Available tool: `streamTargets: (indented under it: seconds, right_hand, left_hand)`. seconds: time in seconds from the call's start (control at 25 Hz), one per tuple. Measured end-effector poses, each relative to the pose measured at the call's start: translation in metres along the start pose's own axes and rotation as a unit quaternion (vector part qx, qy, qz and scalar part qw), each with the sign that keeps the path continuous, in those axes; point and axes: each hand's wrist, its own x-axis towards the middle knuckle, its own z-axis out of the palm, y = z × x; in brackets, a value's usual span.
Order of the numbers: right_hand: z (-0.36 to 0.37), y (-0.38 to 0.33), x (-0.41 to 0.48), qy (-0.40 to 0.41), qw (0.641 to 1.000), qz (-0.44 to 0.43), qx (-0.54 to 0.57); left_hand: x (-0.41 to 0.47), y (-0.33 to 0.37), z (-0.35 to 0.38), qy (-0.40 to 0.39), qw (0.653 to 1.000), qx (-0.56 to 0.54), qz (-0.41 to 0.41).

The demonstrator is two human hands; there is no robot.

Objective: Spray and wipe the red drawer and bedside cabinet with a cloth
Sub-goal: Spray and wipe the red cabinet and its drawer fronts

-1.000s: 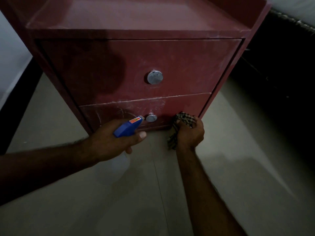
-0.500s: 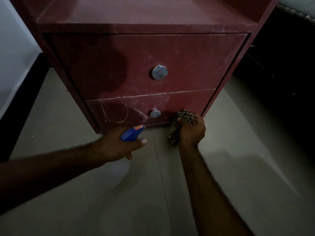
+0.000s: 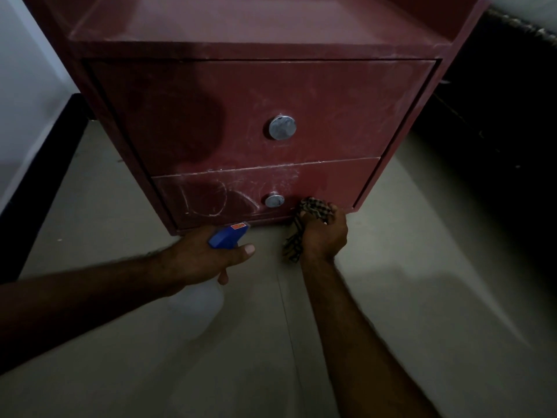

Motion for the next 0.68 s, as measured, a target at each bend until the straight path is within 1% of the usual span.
streamTargets:
  seconds: [0.12, 0.2, 0.24, 0.36, 0.44, 0.56, 0.68]
  right_hand:
    - [0.011, 0.006, -0.020, -0.049, 0.998, -0.019, -0.021]
    - [0.014, 0.008, -0.025, -0.071, 0.997, -0.014, -0.027]
    - [0.014, 0.008, -0.022, -0.064, 0.998, -0.004, -0.019]
    - [0.008, 0.003, -0.011, -0.011, 0.998, 0.055, 0.042]
    - [0.011, 0.002, -0.015, 0.001, 0.997, 0.067, 0.038]
    - [0.023, 0.004, -0.034, -0.034, 0.997, 0.059, 0.030]
    - [0.025, 0.004, -0.039, -0.059, 0.992, 0.083, 0.073]
  left_hand:
    - [-0.002, 0.000, -0.003, -0.004, 1.000, -0.004, -0.007]
    - [-0.003, 0.001, -0.005, -0.006, 1.000, -0.012, -0.010]
    - [-0.003, 0.002, -0.006, -0.006, 1.000, -0.013, -0.012]
    - [-0.005, 0.005, -0.008, 0.001, 1.000, -0.023, -0.018]
    - [-0.006, 0.007, -0.010, 0.013, 0.999, -0.024, -0.017]
    - [-0.009, 0.007, -0.013, 0.016, 1.000, -0.023, -0.012]
    - [-0.012, 0.007, -0.015, 0.012, 1.000, -0.020, -0.015]
